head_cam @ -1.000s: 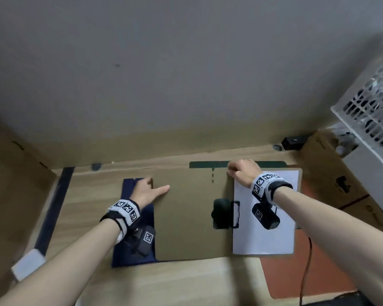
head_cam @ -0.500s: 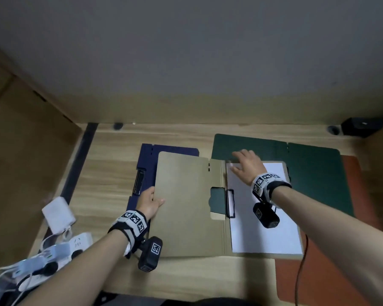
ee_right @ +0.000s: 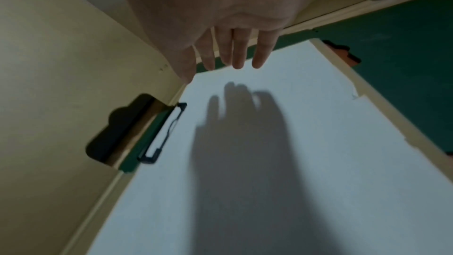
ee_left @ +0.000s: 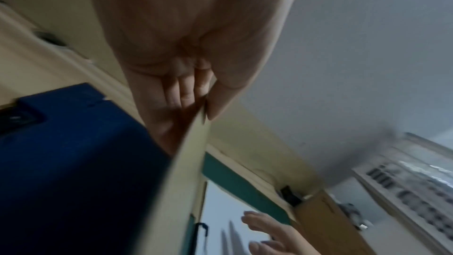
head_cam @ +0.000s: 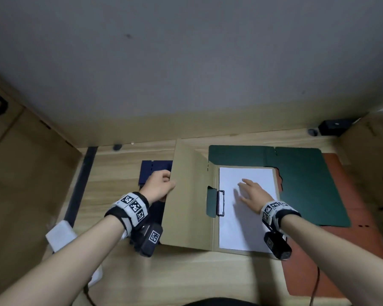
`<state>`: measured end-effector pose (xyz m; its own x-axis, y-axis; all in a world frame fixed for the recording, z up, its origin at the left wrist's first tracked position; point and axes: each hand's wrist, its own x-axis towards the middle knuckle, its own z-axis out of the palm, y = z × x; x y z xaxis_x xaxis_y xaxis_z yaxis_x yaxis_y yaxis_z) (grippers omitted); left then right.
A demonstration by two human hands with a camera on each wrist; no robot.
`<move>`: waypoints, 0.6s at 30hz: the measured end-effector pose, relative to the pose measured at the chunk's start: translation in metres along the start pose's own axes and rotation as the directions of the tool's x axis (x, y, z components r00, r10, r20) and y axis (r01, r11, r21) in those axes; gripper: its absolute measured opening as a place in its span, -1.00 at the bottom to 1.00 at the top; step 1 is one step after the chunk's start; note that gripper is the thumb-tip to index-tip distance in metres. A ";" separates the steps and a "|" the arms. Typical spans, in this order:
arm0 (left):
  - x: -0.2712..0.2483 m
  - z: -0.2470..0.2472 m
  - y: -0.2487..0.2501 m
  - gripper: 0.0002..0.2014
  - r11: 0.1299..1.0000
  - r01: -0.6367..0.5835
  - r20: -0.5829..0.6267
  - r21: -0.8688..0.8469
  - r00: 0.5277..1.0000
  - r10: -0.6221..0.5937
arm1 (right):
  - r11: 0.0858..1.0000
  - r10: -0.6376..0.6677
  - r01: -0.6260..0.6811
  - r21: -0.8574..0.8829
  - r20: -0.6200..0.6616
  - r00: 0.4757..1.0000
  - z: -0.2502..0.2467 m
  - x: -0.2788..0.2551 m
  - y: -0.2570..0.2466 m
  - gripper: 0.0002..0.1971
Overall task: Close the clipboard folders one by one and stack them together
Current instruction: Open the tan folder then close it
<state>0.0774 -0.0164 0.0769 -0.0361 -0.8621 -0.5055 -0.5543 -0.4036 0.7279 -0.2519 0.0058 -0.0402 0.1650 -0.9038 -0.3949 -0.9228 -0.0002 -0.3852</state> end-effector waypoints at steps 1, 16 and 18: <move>-0.005 0.003 0.011 -0.93 0.999 -0.031 0.036 0.008 0.999 0.031 | 0.999 0.012 -0.011 0.030 -0.023 1.000 -0.005 -0.005 -0.003 -0.48; -0.008 0.140 0.030 -0.82 0.968 -0.237 0.370 0.081 0.909 0.191 | 0.603 0.364 -0.129 0.787 -0.128 0.923 -0.044 -0.101 0.003 -0.45; 0.001 0.150 0.018 -0.80 0.973 -0.193 0.367 0.129 0.921 0.134 | 0.666 0.375 -0.169 0.727 -0.131 0.918 -0.040 -0.097 0.018 -0.42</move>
<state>-0.0578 0.0212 0.0198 -0.4127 -0.7351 -0.5378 -0.6392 -0.1869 0.7460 -0.2987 0.0765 0.0244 -0.2406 -0.8853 -0.3979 -0.3896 0.4635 -0.7958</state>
